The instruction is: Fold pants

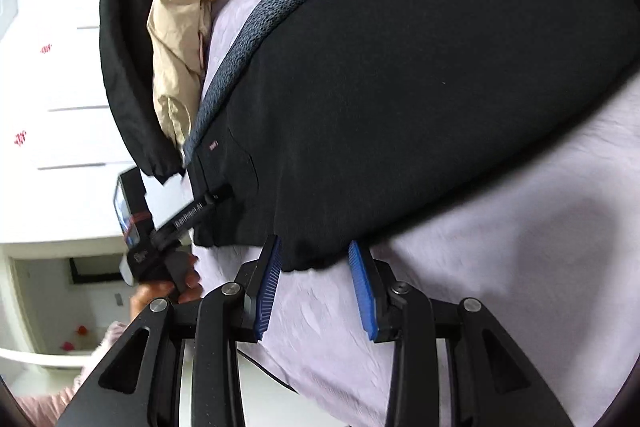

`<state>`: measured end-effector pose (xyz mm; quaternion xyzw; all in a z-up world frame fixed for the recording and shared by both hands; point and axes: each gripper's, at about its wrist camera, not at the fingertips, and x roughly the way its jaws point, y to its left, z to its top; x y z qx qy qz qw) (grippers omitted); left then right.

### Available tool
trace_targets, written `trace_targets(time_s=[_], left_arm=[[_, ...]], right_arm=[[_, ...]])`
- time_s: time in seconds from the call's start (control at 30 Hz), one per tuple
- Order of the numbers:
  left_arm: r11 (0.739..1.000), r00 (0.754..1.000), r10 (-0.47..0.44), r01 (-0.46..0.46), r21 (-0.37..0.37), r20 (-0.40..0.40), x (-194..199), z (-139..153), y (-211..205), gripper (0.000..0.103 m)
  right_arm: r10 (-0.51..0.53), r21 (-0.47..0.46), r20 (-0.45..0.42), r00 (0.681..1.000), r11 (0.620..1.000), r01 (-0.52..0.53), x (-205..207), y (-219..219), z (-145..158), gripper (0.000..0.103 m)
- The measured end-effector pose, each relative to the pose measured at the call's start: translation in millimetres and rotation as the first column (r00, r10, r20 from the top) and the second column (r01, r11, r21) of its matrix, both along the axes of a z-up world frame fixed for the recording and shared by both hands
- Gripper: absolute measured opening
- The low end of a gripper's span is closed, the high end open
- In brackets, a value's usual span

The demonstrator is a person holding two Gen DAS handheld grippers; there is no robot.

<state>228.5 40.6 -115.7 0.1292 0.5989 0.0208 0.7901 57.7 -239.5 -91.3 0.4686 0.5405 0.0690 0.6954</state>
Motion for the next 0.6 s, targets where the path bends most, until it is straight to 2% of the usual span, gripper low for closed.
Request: trace_targets(time_s=[0.03,0.07,0.13,0.2,0.27,0.3,0.4,0.5,0.6], left_arm=[[1.0,1.0,-0.004,0.004,0.001,0.001,0.1,-0.2,-0.2,0.103],[1.0,1.0,-0.009,0.009,-0.002,0.0,-0.6,-1.3,-1.8,0.103],[1.0,1.0,-0.016,0.016,-0.017,-0.003,0.3,-1.6,0.7,0.103],[0.999,1.0,-0.022,0.022,-0.023,-0.003,3.8,-4.0,5.7,0.103],[1.0,1.0,-0.017,0.017,-0.015,-0.008,5.6,-4.8,7.3,0.103],[1.0,1.0,-0.013,0.013,-0.005,-0.01,4.8,-2.9,1.9,0.103],[0.999,1.0,-0.024,0.025,0.028,-0.003,-5.0,12.2,-9.4,0.103],[0.991,0.992,-0.125,0.125,-0.044,0.008,-29.5,29.2,-36.5,0.103],[0.959,0.961,-0.275,0.274,-0.069,0.001,-55.6,29.4,-80.4,0.103]], right_arm=[[0.006,0.005,-0.014,1.0,1.0,-0.006,6.0,1.0,-1.8,0.026],[0.007,0.005,-0.003,1.0,1.0,-0.007,10.4,-0.7,3.3,0.009],[0.0,0.02,0.064,0.998,1.0,-0.001,14.3,-6.5,25.6,0.007],[0.013,-0.007,0.078,0.997,1.0,-0.012,12.9,-9.2,38.6,0.007],[0.04,-0.062,0.028,0.999,0.997,-0.038,8.6,-10.0,34.0,0.008],[0.05,-0.074,-0.004,0.999,0.996,-0.05,2.9,-11.1,28.8,0.012],[0.039,-0.036,-0.053,0.998,0.999,-0.041,-16.8,-13.1,13.1,0.013],[-0.001,0.007,-0.062,0.998,1.0,0.001,-27.3,-13.3,0.0,0.013],[-0.044,0.05,-0.058,0.997,0.998,0.047,-29.3,-15.5,-10.6,0.013]])
